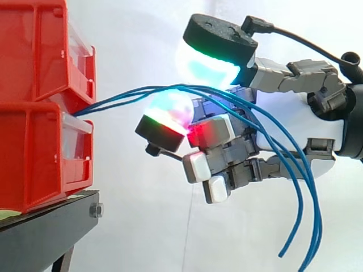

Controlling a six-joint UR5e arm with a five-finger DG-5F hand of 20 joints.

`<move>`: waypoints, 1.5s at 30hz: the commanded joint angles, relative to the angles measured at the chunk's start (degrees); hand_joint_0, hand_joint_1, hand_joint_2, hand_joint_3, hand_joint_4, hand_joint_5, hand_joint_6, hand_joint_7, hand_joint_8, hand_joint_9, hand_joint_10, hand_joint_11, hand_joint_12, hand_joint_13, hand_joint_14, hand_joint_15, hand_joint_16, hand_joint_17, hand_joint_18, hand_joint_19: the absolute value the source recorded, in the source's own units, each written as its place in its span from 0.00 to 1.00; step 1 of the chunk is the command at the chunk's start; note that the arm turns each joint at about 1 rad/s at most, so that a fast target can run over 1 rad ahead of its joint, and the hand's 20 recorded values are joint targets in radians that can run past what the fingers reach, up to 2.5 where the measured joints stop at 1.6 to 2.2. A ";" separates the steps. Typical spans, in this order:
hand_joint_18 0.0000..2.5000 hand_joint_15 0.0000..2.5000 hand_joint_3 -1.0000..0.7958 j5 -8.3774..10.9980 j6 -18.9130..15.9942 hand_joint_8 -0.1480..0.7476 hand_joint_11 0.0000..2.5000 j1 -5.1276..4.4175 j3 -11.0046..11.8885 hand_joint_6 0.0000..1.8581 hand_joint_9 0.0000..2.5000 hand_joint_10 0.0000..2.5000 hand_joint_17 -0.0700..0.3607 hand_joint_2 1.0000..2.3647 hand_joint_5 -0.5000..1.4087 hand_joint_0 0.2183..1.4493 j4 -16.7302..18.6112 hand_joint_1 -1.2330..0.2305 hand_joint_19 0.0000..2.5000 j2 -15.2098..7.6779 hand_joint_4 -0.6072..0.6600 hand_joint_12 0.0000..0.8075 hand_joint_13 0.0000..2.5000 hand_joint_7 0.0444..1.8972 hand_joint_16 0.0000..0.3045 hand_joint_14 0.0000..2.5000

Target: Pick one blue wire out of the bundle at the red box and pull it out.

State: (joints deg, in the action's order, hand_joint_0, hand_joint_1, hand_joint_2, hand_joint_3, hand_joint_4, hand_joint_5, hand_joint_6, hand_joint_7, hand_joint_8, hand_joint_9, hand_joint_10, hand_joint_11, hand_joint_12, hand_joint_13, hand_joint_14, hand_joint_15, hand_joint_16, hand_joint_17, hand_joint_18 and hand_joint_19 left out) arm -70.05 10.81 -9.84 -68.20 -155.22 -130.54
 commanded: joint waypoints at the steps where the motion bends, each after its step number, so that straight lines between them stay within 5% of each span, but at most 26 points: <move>1: 0.39 0.27 0.36 0.00 0.00 0.64 0.48 0.00 0.00 0.47 0.46 0.01 0.50 0.01 0.17 0.28 0.00 0.28 0.26 0.02 0.70 0.60 0.43 0.55 0.21 0.01; 15: 0.38 0.27 0.48 0.00 0.09 0.64 0.48 0.09 0.00 0.48 0.42 0.01 0.50 0.02 0.16 0.31 0.00 0.24 0.25 0.02 0.71 0.60 0.43 0.54 0.21 0.01; 36: 0.39 0.26 0.32 0.00 0.00 0.64 0.47 0.44 0.00 0.48 0.35 0.01 0.51 0.00 0.14 0.34 0.35 0.14 0.23 0.02 0.75 0.60 0.40 0.51 0.22 0.01; 45: 0.42 0.26 0.28 0.00 0.18 0.68 0.47 0.44 0.00 0.46 0.46 0.01 0.52 0.00 0.18 0.24 0.35 0.32 0.25 0.02 0.72 0.64 0.44 0.54 0.23 0.01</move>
State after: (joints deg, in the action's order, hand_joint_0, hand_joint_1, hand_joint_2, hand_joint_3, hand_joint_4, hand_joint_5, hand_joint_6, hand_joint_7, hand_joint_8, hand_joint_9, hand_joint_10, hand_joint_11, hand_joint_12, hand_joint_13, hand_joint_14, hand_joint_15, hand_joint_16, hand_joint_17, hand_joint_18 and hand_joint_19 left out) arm -70.05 10.94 -9.42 -68.20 -154.86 -130.55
